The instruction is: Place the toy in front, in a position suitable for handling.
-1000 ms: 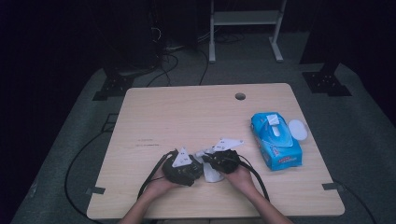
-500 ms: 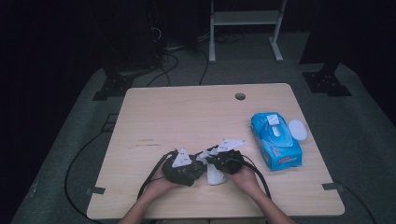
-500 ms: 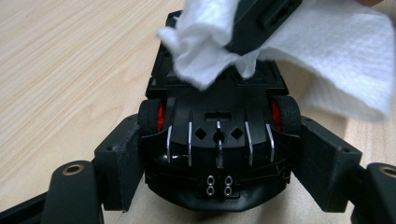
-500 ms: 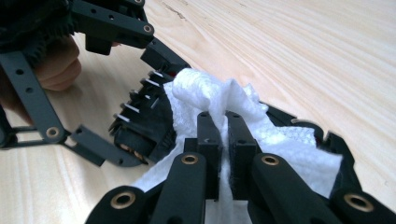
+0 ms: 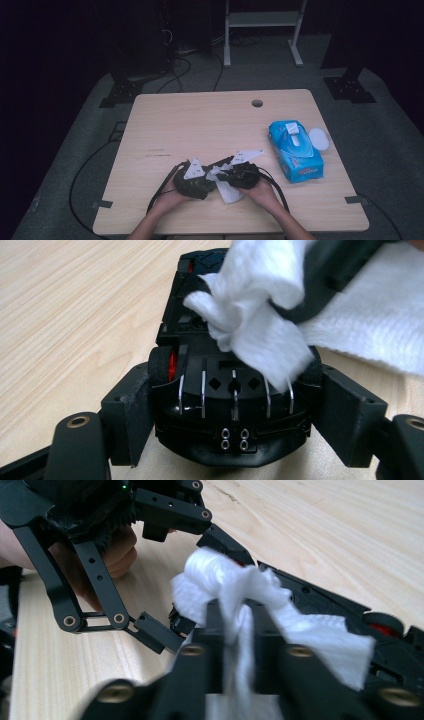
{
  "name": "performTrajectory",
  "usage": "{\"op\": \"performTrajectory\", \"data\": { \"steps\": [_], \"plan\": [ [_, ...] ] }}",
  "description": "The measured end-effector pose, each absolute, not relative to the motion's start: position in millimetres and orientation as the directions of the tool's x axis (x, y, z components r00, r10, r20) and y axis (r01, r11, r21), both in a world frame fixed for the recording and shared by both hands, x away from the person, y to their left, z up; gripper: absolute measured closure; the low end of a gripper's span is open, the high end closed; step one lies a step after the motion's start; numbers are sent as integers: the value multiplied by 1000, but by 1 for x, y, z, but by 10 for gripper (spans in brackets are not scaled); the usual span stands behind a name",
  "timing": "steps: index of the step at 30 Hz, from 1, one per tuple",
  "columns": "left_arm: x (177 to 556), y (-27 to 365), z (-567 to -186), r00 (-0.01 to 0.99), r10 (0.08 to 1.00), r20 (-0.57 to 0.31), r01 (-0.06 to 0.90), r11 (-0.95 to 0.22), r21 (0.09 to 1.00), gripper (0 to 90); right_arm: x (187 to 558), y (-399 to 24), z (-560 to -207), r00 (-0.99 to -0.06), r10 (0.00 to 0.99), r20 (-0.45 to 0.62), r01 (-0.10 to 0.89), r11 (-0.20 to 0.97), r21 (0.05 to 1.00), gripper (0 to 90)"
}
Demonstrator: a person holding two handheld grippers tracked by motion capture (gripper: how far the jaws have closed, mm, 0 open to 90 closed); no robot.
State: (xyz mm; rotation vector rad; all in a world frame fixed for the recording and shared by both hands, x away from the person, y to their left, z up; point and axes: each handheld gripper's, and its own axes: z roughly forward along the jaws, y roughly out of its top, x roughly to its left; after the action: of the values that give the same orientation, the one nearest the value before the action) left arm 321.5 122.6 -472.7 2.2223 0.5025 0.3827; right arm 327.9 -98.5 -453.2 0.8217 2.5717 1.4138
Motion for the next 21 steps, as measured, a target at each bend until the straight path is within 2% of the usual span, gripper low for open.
{"op": "performTrajectory", "data": {
  "steps": [6,12,16,19,21],
  "plan": [
    [321,123,-473,875,472,106,228,-596,770,248,325,-99,-441,-847,524,83,348,431,833,594],
    [321,123,-473,874,474,104,229,-591,774,248,323,-111,-434,-859,510,39,298,438,848,561],
    [321,123,-473,874,474,107,228,-593,772,248,322,-101,-443,-873,488,-1,249,447,859,644],
    [321,122,-473,873,475,105,230,-594,771,248,324,-93,-453,-868,496,13,271,454,849,790],
    [321,123,-473,874,475,103,230,-592,772,248,326,-95,-456,-864,503,34,295,449,844,837]
  ]
}}
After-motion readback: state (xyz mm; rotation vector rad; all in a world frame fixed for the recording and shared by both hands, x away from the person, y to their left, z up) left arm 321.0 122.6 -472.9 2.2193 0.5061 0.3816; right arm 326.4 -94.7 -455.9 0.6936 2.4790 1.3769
